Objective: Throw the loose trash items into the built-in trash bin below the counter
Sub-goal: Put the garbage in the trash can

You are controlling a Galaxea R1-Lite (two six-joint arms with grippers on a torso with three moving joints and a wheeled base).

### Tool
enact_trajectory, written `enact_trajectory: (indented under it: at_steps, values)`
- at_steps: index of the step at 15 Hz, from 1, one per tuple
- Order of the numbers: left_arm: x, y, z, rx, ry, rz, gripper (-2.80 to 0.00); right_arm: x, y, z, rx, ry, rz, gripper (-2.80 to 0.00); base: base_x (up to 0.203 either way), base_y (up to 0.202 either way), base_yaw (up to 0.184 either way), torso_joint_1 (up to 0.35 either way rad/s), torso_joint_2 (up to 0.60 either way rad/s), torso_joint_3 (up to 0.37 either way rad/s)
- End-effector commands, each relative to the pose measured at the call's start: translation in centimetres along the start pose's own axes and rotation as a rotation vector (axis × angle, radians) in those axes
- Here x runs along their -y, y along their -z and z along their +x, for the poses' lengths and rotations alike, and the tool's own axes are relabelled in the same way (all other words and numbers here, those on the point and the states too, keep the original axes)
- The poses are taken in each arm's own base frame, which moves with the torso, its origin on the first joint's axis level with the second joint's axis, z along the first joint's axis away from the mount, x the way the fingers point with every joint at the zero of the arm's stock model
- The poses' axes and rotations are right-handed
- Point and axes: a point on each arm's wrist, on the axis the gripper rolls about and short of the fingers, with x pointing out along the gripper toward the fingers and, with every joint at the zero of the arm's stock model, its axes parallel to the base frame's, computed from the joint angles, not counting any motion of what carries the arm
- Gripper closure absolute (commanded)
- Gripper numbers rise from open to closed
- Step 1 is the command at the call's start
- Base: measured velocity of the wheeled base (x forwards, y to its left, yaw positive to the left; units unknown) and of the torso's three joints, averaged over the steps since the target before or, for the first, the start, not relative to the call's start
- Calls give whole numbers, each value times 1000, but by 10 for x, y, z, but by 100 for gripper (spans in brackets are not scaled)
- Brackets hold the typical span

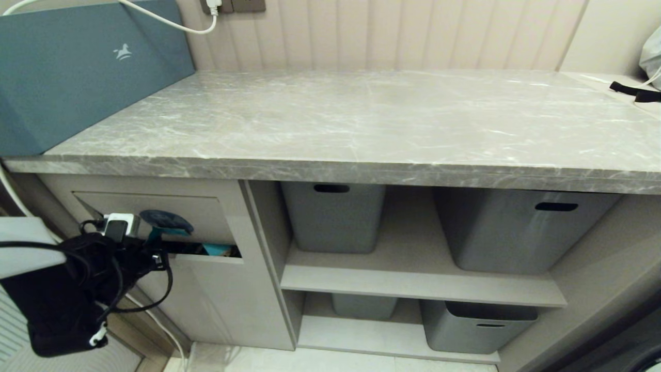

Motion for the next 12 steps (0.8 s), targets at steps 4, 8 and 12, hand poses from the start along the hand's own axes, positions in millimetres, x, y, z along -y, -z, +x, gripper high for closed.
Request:
enact_trajectory:
  at_steps: [4,8,12]
  values:
    - [19,-3,34,89,42,13,0,0,0,0,0,0,0,0,0,0,0,0,0,0]
    - [23,-3,50,127,46,15,0,0,0,0,0,0,0,0,0,0,0,0,0,0]
    - [24,3,53,115,47,14,-280,0,0,0,0,-1,0,0,0,0,0,0,0,0]
